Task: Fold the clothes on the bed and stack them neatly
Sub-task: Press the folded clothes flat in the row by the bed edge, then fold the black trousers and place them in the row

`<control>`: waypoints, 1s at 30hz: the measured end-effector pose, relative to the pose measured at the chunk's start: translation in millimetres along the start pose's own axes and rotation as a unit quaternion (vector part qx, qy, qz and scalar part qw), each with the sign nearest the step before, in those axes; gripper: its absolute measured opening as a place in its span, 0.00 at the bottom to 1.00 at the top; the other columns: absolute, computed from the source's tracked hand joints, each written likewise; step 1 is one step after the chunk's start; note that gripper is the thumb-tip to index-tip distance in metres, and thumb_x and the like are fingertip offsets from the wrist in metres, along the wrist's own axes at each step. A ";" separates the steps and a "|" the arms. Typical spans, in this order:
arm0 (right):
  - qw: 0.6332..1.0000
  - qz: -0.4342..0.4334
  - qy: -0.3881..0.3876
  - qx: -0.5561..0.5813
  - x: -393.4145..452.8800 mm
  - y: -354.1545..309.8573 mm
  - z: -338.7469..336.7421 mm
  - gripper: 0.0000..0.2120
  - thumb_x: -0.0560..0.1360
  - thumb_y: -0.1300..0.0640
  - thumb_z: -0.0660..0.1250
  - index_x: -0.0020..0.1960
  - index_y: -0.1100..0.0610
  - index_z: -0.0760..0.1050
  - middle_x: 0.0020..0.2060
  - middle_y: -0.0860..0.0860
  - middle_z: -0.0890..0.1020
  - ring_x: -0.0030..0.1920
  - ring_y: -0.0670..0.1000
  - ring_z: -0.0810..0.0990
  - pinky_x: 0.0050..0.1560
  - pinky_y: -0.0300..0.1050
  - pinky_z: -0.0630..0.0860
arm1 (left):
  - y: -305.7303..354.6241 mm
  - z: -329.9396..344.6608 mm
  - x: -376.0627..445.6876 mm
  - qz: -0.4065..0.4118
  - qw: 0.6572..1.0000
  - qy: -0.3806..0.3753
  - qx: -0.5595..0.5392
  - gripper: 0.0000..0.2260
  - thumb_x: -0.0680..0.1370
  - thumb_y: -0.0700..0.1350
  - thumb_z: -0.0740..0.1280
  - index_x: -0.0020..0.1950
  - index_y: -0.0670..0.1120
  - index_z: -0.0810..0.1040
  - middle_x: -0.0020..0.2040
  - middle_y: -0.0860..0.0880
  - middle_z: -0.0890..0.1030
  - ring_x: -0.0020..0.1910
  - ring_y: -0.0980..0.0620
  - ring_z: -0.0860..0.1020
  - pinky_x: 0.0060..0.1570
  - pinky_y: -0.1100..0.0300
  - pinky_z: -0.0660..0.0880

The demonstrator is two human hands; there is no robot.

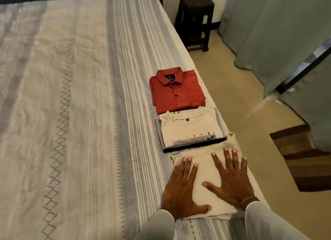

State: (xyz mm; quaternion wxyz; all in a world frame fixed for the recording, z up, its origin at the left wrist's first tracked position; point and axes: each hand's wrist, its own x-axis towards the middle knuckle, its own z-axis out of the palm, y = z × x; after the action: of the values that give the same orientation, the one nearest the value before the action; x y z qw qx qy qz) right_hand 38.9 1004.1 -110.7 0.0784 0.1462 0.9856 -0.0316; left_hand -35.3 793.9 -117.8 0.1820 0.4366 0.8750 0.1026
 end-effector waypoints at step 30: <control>0.924 -0.358 -0.090 0.097 -34.1 -622.5 -159.1 0.33 0.77 0.40 0.68 0.75 0.54 0.65 0.72 0.54 0.68 0.68 0.59 0.72 0.64 0.53 0.71 | -325.3 -206.5 -522.3 -0.385 0.919 0.041 0.074 0.52 0.71 0.76 0.57 0.82 0.44 0.47 0.82 0.40 0.47 0.81 0.40 0.46 0.78 0.38 0.44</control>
State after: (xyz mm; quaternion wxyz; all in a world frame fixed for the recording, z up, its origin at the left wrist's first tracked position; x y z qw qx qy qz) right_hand -134.4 413.3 76.3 0.1358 -0.2129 0.9531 -0.1666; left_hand -67.4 176.6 80.1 0.1389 0.0735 0.9873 -0.0229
